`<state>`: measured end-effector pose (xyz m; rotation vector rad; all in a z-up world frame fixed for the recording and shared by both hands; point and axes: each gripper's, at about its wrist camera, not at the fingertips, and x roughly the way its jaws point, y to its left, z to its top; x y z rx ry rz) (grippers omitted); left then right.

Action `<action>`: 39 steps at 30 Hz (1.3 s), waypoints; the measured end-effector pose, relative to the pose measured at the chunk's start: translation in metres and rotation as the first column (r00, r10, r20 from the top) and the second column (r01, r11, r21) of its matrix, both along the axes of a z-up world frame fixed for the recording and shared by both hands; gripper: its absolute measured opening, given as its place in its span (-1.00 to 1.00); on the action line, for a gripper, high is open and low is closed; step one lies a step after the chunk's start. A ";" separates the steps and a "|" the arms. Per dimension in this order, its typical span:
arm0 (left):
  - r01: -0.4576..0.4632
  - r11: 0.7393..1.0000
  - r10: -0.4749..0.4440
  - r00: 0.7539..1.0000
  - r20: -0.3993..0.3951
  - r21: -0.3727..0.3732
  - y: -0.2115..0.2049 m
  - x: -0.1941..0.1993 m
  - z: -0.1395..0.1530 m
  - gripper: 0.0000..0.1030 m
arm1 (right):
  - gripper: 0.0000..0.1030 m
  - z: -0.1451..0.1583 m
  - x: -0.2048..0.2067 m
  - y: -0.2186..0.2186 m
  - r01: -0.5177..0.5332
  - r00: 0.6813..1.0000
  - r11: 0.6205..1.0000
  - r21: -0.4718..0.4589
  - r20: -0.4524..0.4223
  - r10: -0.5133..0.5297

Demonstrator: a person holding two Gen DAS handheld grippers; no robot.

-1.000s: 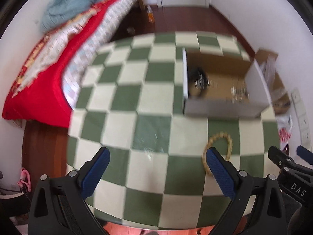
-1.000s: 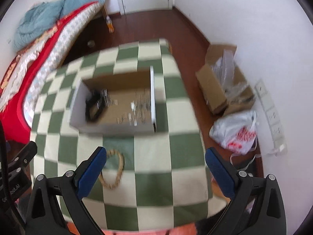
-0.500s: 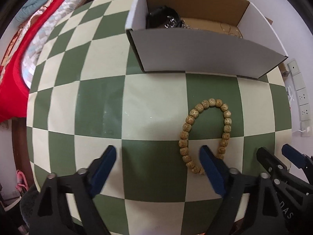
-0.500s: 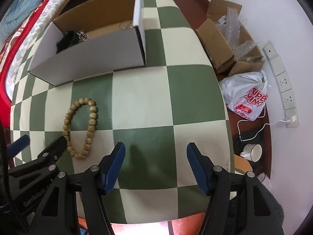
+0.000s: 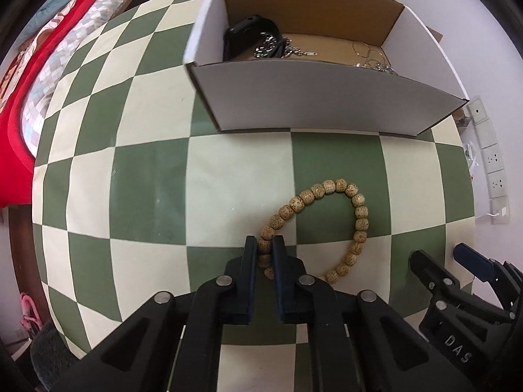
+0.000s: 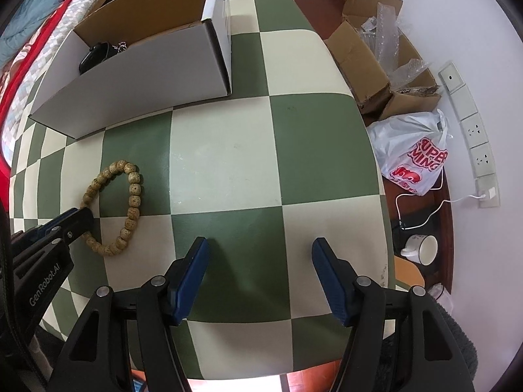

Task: Organize jewelry
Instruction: 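Carry the bead bracelet into the white box and open the left gripper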

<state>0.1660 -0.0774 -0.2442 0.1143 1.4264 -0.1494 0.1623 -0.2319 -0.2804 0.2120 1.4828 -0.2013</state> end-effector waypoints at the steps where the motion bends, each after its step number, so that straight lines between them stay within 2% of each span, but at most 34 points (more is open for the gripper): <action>1: -0.003 1.000 0.003 1.000 0.002 0.000 0.003 0.000 0.001 -0.87 | 0.31 0.000 0.000 0.000 0.002 1.000 1.000 0.004 -0.001 -0.002; 7: -0.015 0.999 0.016 0.999 0.036 -0.031 0.006 -0.007 0.028 -0.88 | 0.31 0.009 0.002 0.000 0.001 1.000 1.000 0.011 0.018 -0.001; 12: -0.007 0.998 0.012 0.996 0.088 -0.055 0.002 -0.010 0.064 -0.87 | 0.31 0.033 0.007 0.007 -0.016 0.998 1.000 0.004 0.057 0.016; 18: -0.008 0.992 0.027 0.989 0.149 -0.123 0.019 0.019 0.117 -0.88 | 0.31 0.067 0.017 0.007 -0.021 0.993 1.000 0.003 0.113 0.020; 22: 0.001 0.987 0.030 0.981 0.193 -0.159 0.015 0.042 0.153 -0.87 | 0.31 0.095 0.028 0.005 -0.025 0.987 1.000 0.003 0.156 0.024; 26: 0.007 0.986 0.030 0.976 0.218 -0.167 0.011 0.072 0.176 -0.87 | 0.31 0.124 0.048 0.002 -0.036 0.980 0.999 -0.011 0.197 0.037; 29: -0.006 0.987 0.041 0.975 0.217 -0.162 0.008 0.095 0.177 -0.87 | 0.31 0.136 0.067 -0.001 -0.051 0.976 0.998 -0.028 0.210 0.056; 33: -0.022 0.985 0.052 0.984 0.172 -0.172 0.003 0.129 0.162 -0.87 | 0.31 0.140 0.097 -0.001 -0.073 0.975 0.996 -0.050 0.207 0.082; 39: -0.051 0.983 0.064 0.996 0.070 -0.178 -0.001 0.161 0.125 -0.87 | 0.31 0.121 0.142 0.005 -0.130 0.977 0.990 -0.049 0.163 0.136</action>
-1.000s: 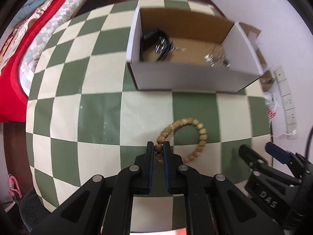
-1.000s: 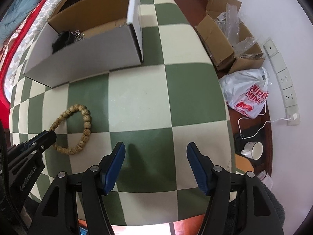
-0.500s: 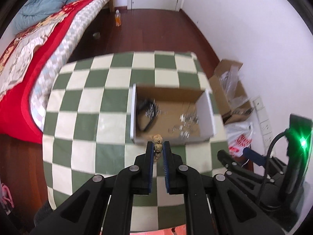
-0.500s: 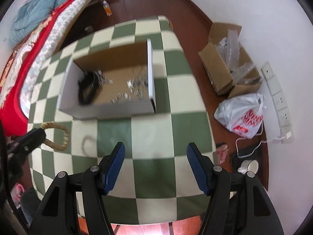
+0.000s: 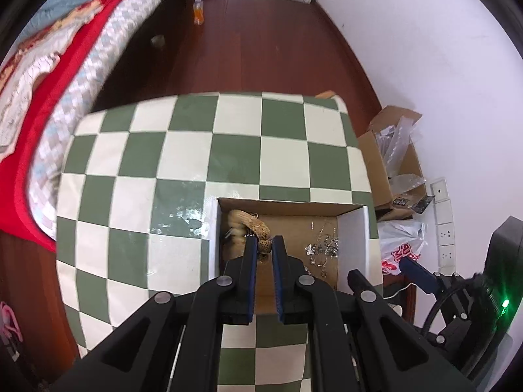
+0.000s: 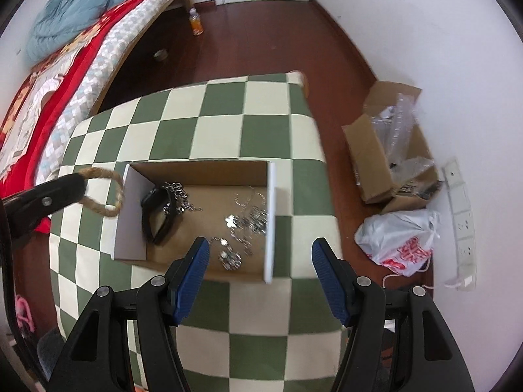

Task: Organize jewelry
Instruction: 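Carry the bead bracelet into the white box and open the left gripper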

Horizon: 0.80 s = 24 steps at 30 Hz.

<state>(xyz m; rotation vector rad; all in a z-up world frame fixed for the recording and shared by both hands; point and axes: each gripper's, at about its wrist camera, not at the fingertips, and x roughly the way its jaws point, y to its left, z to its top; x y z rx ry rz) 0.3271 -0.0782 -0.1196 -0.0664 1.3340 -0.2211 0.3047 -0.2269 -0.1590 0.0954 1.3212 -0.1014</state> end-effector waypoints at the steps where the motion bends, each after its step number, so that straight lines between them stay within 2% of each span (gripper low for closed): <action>1: -0.002 1.000 0.002 1.000 -0.015 0.005 0.000 0.002 -0.006 -0.87 | 0.31 -0.006 0.005 0.002 -0.011 1.000 1.000 -0.003 -0.010 0.011; 7: -0.006 0.999 0.008 0.996 -0.086 0.031 0.000 0.009 -0.035 -0.86 | 0.31 -0.036 0.018 0.011 -0.034 0.997 0.999 -0.021 -0.076 0.032; 11: 0.003 0.996 0.004 0.997 -0.077 0.086 0.001 0.007 -0.038 -0.78 | 0.31 -0.048 0.020 0.012 -0.032 0.994 0.999 -0.019 -0.103 0.030; 13: 0.010 0.990 -0.003 0.999 -0.050 0.142 0.001 0.005 -0.036 -0.57 | 0.31 -0.050 0.020 0.012 -0.028 0.994 0.999 -0.018 -0.109 0.026; 14: 0.007 0.988 -0.002 0.999 -0.035 0.153 0.003 0.004 -0.034 -0.24 | 0.31 -0.051 0.020 0.013 -0.028 0.993 0.999 -0.021 -0.113 0.025; 15: 0.000 0.987 0.003 1.000 -0.017 0.159 0.005 0.004 -0.032 0.32 | 0.31 -0.052 0.020 0.013 -0.025 0.993 1.000 -0.019 -0.115 0.022; 17: -0.016 0.982 0.012 1.000 0.022 0.191 0.009 0.001 -0.026 0.91 | 0.43 -0.052 0.019 0.013 -0.021 0.993 1.000 -0.022 -0.121 0.018; 19: -0.018 0.977 0.010 0.999 0.040 0.210 0.013 -0.001 -0.022 0.91 | 0.61 -0.051 0.017 0.013 -0.011 0.993 1.000 -0.018 -0.121 0.009; 22: -0.030 0.972 0.016 0.998 0.060 0.235 0.019 -0.006 -0.018 0.95 | 0.66 -0.046 0.011 0.013 -0.003 0.993 1.000 -0.014 -0.114 0.001; 24: -0.037 0.971 0.019 0.997 0.080 0.238 0.024 -0.011 -0.014 0.98 | 0.80 -0.042 0.006 0.012 0.007 0.994 1.000 -0.012 -0.108 -0.008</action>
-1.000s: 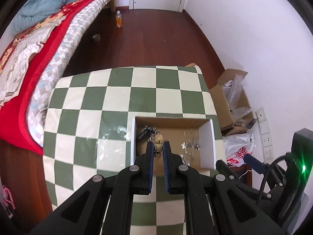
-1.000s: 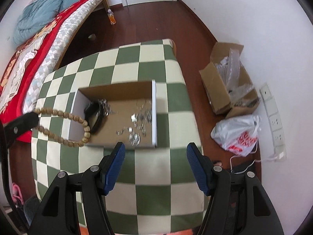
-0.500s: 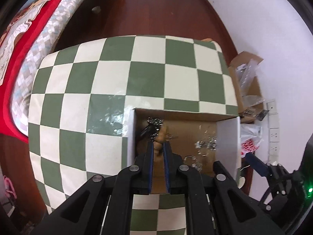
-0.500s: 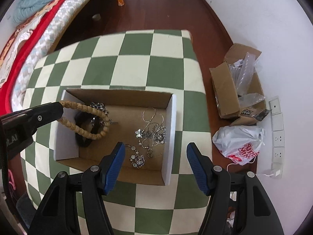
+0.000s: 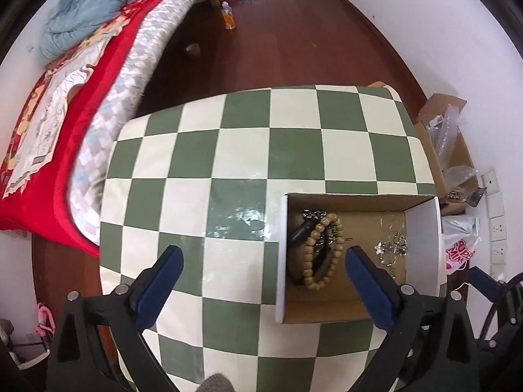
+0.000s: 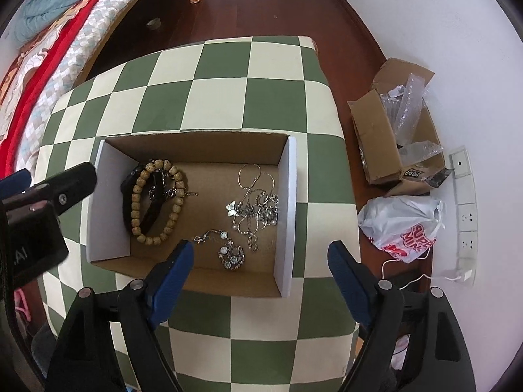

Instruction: Organize jewelry

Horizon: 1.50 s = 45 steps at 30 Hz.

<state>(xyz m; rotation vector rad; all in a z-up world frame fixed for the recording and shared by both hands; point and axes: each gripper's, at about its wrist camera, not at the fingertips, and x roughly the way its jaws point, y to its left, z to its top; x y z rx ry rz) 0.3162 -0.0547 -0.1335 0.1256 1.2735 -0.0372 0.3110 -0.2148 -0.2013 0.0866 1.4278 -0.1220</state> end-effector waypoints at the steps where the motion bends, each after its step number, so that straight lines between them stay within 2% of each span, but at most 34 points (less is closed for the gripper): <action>1: -0.003 1.000 0.003 1.000 0.011 -0.001 0.002 -0.003 0.002 0.99 | 0.88 0.002 -0.002 0.000 0.005 1.000 1.000 0.002 0.003 -0.005; 5: -0.017 1.000 0.017 0.999 0.048 -0.006 0.012 -0.019 0.007 0.99 | 0.89 0.010 -0.012 -0.001 0.021 1.000 1.000 0.005 0.015 -0.021; 8: -0.029 1.000 0.029 0.997 0.074 -0.005 0.020 -0.034 0.009 1.00 | 0.99 0.016 -0.021 0.000 0.029 0.999 1.000 -0.003 0.028 -0.029; 13: -0.049 0.998 0.053 0.990 0.128 -0.029 0.032 -0.061 0.020 1.00 | 0.99 0.027 -0.037 0.000 0.044 0.997 0.999 -0.009 0.059 -0.043; 23: -0.019 0.998 0.032 0.964 0.262 -0.052 0.043 -0.133 0.068 1.00 | 0.99 0.073 -0.094 0.000 0.064 0.981 0.997 -0.040 0.183 -0.056; 29: -0.015 0.997 0.038 0.938 0.345 -0.069 0.047 -0.177 0.104 1.00 | 0.99 0.115 -0.136 0.005 0.071 0.957 0.996 -0.050 0.284 -0.054; 36: 0.014 0.997 0.020 0.909 0.416 -0.079 0.048 -0.225 0.141 1.00 | 0.99 0.169 -0.189 0.009 0.082 0.915 0.994 -0.067 0.401 -0.048; 41: 0.034 0.995 0.008 0.902 0.431 -0.091 0.045 -0.248 0.161 1.00 | 0.99 0.197 -0.220 0.011 0.087 0.891 0.993 -0.075 0.452 -0.044; 45: 0.036 0.994 0.010 0.913 0.408 -0.103 0.044 -0.259 0.171 1.00 | 0.99 0.220 -0.238 0.009 0.081 0.875 0.995 -0.065 0.482 -0.040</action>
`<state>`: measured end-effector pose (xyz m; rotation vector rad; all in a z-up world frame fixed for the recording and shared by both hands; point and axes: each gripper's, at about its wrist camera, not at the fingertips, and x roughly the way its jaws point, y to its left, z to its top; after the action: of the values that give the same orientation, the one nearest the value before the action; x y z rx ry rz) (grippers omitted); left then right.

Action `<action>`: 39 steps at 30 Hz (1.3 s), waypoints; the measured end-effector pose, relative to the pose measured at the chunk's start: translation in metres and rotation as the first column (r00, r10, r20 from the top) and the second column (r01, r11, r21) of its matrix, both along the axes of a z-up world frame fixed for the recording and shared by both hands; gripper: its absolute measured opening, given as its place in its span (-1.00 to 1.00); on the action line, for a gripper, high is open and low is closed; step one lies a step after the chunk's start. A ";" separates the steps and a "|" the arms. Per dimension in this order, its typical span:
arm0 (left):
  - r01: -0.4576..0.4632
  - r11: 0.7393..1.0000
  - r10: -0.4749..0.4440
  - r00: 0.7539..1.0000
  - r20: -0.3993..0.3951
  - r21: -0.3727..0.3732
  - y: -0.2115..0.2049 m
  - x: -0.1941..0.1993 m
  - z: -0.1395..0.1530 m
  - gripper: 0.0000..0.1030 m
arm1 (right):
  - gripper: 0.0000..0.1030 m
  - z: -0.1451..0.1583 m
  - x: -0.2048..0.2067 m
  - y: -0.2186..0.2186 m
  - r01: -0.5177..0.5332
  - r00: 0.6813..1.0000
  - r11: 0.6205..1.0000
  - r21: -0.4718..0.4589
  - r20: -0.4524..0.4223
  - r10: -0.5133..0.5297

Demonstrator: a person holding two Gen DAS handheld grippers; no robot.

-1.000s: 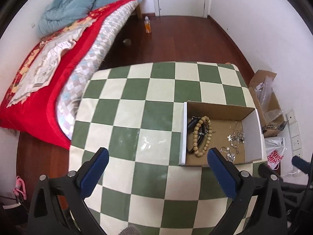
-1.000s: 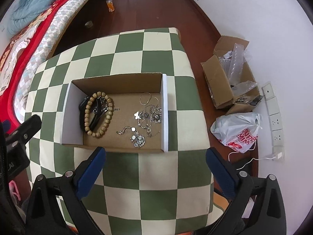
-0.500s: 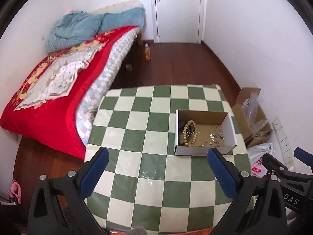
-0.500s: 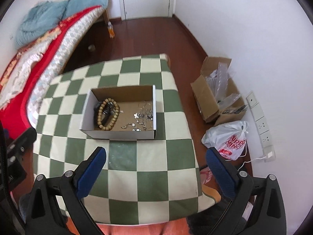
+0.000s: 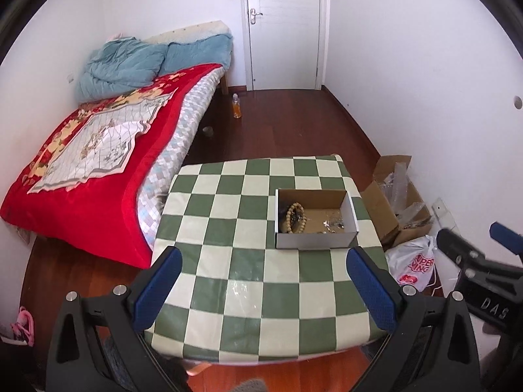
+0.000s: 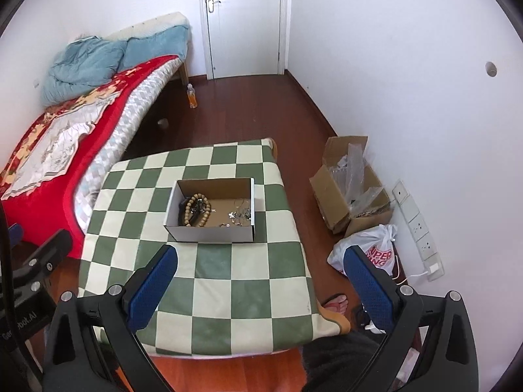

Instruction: Organize jewelry

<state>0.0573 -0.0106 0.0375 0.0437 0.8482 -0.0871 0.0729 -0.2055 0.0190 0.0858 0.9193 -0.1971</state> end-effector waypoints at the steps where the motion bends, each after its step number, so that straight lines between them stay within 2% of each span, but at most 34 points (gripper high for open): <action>1: 0.001 1.000 -0.001 1.000 -0.002 -0.011 0.000 -0.002 0.003 1.00 | 0.99 0.005 -0.002 -0.001 0.000 1.000 1.000 0.000 0.006 0.000; 10: -0.039 0.999 0.039 0.999 0.010 -0.008 0.002 0.008 0.019 1.00 | 1.00 0.033 -0.003 0.000 -0.014 1.000 0.999 -0.032 0.026 0.015; 15: -0.067 0.998 0.066 0.998 -0.013 -0.003 0.004 0.021 0.020 1.00 | 1.00 0.037 0.010 0.004 -0.031 0.999 0.999 -0.032 0.007 0.031; 25: -0.080 0.997 0.080 0.997 -0.007 0.000 0.008 0.030 0.027 1.00 | 1.00 0.041 0.029 0.004 -0.051 0.999 0.998 -0.044 -0.007 0.051; 39: -0.078 0.997 0.078 0.997 -0.006 0.017 0.005 0.032 0.025 1.00 | 1.00 0.042 0.033 0.004 -0.053 0.998 0.997 -0.057 -0.017 0.053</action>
<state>0.0891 -0.0059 0.0627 0.0261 0.8567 -0.0071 0.1062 -0.2016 0.0610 0.0066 0.9296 -0.1751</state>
